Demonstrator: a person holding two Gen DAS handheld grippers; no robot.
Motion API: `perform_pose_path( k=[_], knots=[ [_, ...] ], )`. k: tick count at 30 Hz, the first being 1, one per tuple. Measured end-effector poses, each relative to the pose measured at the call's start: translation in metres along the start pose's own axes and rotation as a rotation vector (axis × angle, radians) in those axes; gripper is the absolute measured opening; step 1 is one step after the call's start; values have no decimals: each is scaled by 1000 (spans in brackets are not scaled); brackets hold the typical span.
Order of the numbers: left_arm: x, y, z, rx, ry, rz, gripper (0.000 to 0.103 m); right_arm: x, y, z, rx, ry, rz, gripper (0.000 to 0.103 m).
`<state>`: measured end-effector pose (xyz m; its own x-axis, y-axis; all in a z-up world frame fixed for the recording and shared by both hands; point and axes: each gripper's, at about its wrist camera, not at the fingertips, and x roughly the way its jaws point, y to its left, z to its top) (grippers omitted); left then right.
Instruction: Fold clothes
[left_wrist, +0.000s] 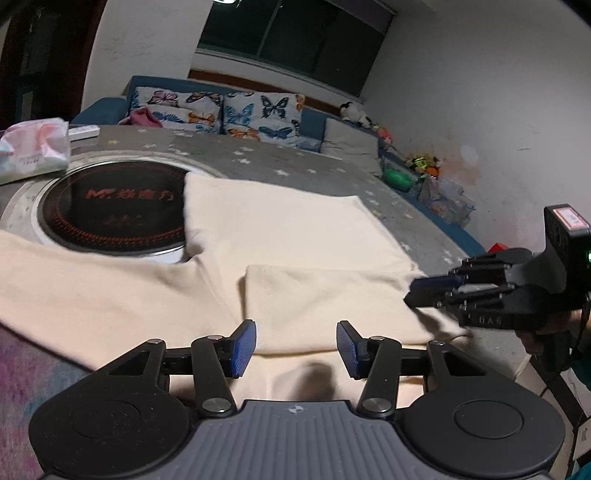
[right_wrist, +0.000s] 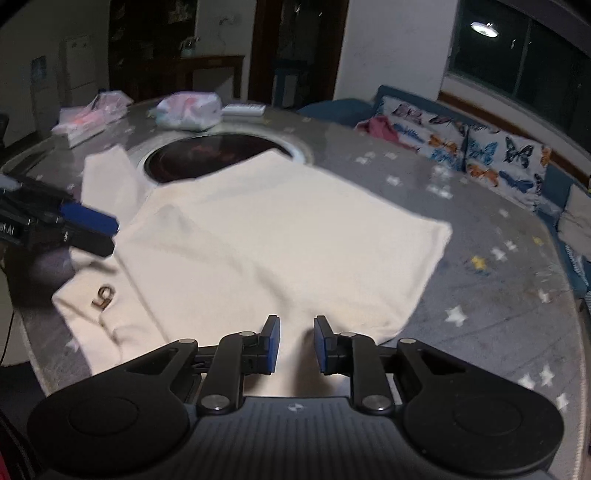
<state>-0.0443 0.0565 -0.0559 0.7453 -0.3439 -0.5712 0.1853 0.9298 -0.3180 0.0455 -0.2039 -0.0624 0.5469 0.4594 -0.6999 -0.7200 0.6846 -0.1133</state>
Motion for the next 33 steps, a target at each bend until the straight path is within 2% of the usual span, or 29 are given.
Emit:
perform_pose_path(
  k=[4,9,13,23,28,33],
  knots=[
    [-11,7,-3,-24,-15,25,51,-2,10,5,-15,-10,8,20],
    [-28,24,-3,-65,-46,97,51,3,34,15,-76,-8,90,21],
    [-44,45,-1,-117,-84,189,51,14,56,26,-155,-2,131,21],
    [-78,110,9,-283,-181,456,53,47,90,73,-200,-42,230,21],
    [-80,138,13,-347,-183,557,53,62,94,74,-183,-19,241,21],
    [-73,155,17,-378,-181,588,53,46,93,72,-194,-41,218,21]
  ],
)
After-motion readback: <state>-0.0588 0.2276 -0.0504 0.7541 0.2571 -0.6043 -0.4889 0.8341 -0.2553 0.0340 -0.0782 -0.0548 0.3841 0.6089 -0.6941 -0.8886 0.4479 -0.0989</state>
